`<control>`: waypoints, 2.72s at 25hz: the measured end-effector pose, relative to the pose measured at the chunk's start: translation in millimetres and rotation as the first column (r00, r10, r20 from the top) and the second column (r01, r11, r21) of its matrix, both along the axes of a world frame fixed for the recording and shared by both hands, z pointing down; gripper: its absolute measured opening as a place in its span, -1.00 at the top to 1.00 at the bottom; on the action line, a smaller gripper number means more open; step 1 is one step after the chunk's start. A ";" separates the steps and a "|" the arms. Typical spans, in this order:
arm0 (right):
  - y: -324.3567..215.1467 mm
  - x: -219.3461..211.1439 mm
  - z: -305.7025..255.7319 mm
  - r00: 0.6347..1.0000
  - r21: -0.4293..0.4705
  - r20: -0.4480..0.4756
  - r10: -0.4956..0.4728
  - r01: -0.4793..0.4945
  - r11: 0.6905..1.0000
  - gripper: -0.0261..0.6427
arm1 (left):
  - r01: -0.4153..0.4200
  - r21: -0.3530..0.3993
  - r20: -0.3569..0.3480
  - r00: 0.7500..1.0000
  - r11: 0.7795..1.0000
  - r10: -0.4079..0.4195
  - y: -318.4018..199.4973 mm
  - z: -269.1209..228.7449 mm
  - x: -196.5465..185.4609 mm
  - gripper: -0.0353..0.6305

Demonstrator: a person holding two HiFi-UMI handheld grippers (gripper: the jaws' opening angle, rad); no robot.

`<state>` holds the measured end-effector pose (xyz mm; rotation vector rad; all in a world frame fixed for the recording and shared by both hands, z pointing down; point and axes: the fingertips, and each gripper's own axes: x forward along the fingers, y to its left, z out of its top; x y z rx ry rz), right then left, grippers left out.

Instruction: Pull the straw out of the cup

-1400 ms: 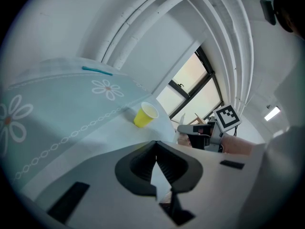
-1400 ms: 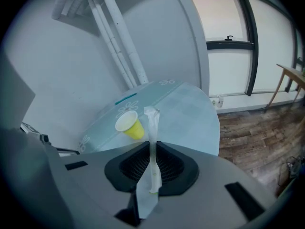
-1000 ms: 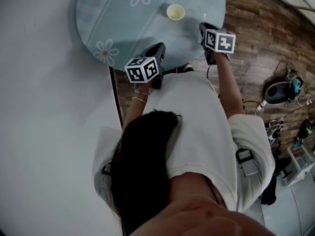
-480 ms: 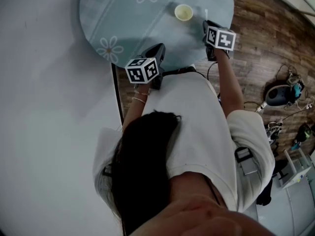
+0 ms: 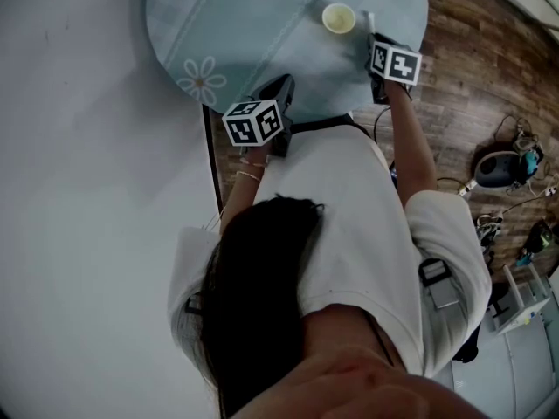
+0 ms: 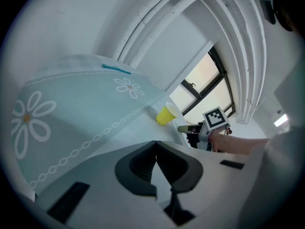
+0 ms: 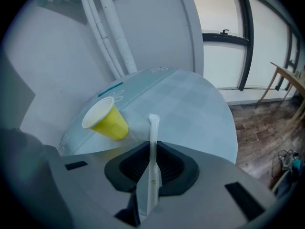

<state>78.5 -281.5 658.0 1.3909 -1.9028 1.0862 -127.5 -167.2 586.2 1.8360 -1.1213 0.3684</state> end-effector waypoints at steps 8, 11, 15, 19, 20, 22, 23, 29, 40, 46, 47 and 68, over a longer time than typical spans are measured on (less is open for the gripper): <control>2.9 1.4 9.6 0.998 -0.005 0.013 0.063 -0.062 0.998 0.74 | 0.022 -0.015 -0.004 1.000 1.000 -0.022 4.4 4.6 -9.5 0.87; 3.7 1.5 9.8 0.997 0.005 0.031 0.069 -0.069 0.998 0.73 | 0.015 -0.021 -0.002 1.000 1.000 -0.015 7.8 5.8 -9.2 0.87; 0.8 -1.9 3.4 0.987 0.032 0.129 0.099 -0.104 0.994 0.61 | 0.012 -0.023 -0.006 1.000 1.000 -0.012 8.5 7.1 -8.5 0.87; 1.3 -4.3 -6.0 0.964 0.057 0.228 0.134 -0.151 0.987 0.43 | 0.028 -0.025 -0.018 0.999 0.999 -0.028 8.1 7.6 -10.6 0.87; 1.0 -2.9 -8.8 0.962 0.066 0.236 0.139 -0.158 0.985 0.42 | 0.029 -0.023 -0.021 0.999 0.999 -0.030 7.4 7.4 -10.8 0.87; 0.9 1.6 -17.0 0.962 0.090 0.238 0.134 -0.160 0.983 0.39 | 0.028 -0.013 -0.025 0.999 1.000 -0.028 6.1 5.6 -9.0 0.87; 1.2 4.5 -22.6 0.963 0.105 0.238 0.129 -0.158 0.982 0.38 | 0.025 -0.007 -0.027 0.999 1.000 -0.025 5.6 4.1 -7.3 0.87; 7.1 17.3 -66.0 0.968 0.213 0.237 0.086 -0.138 0.967 0.35 | 0.008 0.035 -0.050 0.999 0.999 -0.006 -2.1 -5.4 5.8 0.87; 39.7 44.6 -137.4 0.978 0.377 0.193 0.075 -0.144 0.915 0.35 | -0.072 0.179 -0.071 0.994 0.981 0.086 -15.3 -37.7 47.5 0.87; 67.2 46.6 -139.4 0.979 0.386 0.182 0.092 -0.157 0.909 0.57 | -0.067 0.228 -0.060 0.995 0.971 0.083 -18.1 -48.0 57.5 0.87; 71.1 45.9 -139.5 0.982 0.391 0.166 0.086 -0.146 0.909 0.62 | -0.064 0.232 -0.062 0.995 0.971 0.081 -18.5 -49.1 59.1 0.87; 120.0 20.1 -113.6 0.995 0.376 0.093 -0.024 -0.012 0.927 0.83 | -0.085 0.234 -0.051 0.994 0.969 0.099 -1.3 -50.8 80.9 0.87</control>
